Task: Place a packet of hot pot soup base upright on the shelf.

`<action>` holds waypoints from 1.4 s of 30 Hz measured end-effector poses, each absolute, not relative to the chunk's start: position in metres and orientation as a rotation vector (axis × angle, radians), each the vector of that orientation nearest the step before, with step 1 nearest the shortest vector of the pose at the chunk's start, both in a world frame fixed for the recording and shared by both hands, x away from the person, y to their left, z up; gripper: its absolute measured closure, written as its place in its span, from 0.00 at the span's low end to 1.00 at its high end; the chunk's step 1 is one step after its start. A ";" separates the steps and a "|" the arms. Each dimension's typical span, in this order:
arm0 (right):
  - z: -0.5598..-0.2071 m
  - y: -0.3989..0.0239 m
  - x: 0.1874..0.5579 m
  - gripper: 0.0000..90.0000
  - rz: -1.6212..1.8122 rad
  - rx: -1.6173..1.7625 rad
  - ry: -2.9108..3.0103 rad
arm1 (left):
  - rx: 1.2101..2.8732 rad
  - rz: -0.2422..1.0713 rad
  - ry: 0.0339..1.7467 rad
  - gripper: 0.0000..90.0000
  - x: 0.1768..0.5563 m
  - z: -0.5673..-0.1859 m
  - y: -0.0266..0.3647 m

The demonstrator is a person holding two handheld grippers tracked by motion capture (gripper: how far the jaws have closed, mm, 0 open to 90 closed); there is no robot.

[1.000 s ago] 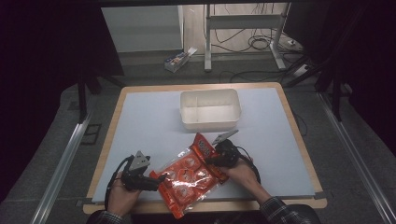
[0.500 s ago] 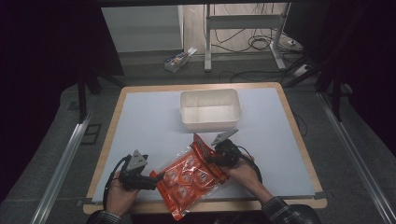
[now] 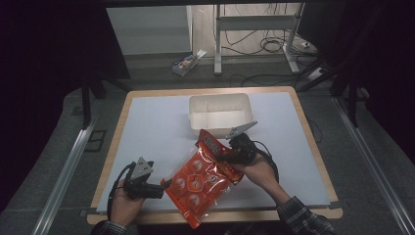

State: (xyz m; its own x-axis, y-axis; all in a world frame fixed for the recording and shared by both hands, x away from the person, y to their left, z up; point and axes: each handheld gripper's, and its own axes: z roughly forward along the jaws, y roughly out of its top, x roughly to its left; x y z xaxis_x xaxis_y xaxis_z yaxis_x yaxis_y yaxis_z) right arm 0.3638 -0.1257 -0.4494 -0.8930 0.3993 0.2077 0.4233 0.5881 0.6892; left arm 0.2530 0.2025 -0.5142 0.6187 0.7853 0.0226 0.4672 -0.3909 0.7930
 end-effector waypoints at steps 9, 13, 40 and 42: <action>-0.398 -0.123 0.362 0.99 -1.236 -0.630 -2.854 | 2.053 0.530 0.976 0.09 0.253 -0.513 0.203; -0.380 -0.122 0.362 0.99 -1.237 -0.602 -2.889 | 2.053 0.533 0.975 0.09 0.253 -0.513 0.203; -0.303 -0.141 0.385 0.99 -1.335 -0.640 -2.980 | 2.043 0.511 0.967 0.09 0.254 -0.513 0.201; -0.299 -0.143 0.388 0.99 -1.346 -0.655 -2.972 | 2.049 0.506 0.963 0.09 0.254 -0.513 0.201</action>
State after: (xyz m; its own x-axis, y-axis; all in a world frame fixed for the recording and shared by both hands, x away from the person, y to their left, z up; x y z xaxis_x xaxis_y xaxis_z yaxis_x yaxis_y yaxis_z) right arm 0.3884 -0.1427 -0.2985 -0.9059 0.4235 -0.0071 0.2739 0.5985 0.7528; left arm 0.2541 0.2010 -0.5130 0.6306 0.7758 0.0198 0.4563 -0.3914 0.7991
